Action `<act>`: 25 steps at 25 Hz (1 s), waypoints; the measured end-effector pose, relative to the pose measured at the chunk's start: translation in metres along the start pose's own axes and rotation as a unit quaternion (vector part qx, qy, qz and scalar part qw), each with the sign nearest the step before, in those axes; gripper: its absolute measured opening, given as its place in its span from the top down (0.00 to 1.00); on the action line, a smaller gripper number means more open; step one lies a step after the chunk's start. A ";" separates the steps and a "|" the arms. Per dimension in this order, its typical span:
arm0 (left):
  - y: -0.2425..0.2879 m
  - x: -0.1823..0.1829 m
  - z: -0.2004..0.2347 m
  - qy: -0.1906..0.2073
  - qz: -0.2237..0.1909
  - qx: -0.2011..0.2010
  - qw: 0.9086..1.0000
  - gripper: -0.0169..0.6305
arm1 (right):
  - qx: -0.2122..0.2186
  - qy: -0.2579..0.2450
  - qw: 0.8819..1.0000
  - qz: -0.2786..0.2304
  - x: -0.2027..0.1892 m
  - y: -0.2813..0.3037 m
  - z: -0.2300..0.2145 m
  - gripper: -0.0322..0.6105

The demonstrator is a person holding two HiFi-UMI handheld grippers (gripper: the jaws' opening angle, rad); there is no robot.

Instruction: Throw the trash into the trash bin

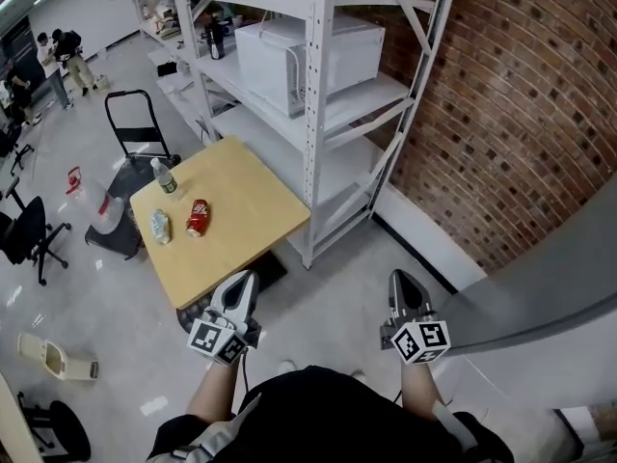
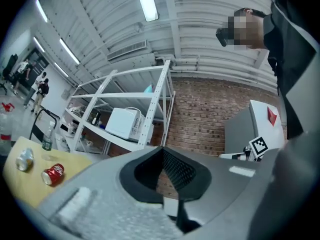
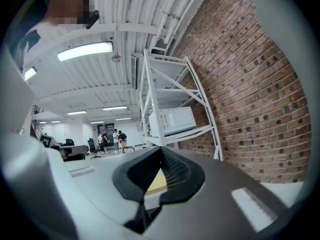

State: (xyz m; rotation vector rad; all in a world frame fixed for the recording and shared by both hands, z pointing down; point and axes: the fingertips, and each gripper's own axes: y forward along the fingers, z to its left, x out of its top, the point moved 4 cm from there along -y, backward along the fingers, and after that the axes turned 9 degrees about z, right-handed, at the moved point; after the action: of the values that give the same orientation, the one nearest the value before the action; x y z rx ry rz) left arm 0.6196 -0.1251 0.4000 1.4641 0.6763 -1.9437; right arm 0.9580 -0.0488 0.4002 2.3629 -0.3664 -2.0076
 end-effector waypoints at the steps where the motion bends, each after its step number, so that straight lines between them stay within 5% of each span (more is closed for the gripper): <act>1: -0.010 0.004 0.009 0.003 -0.002 0.011 1.000 0.97 | 0.011 -0.002 1.000 0.001 0.000 0.009 0.011 0.94; 14: -0.142 0.031 0.099 0.028 -0.024 0.148 0.988 0.97 | 0.139 -0.027 0.990 0.022 -0.005 0.105 0.140 0.94; 25: -0.190 0.026 0.085 0.013 -0.063 0.258 0.964 0.97 | 0.250 -0.041 0.965 0.065 -0.008 0.154 0.168 0.94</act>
State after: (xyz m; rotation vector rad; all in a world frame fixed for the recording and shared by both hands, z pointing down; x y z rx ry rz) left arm 0.4204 -0.0589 0.4042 1.7857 0.2829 -2.3199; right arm 0.7679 -0.1744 0.4045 2.4215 -1.1209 -2.1526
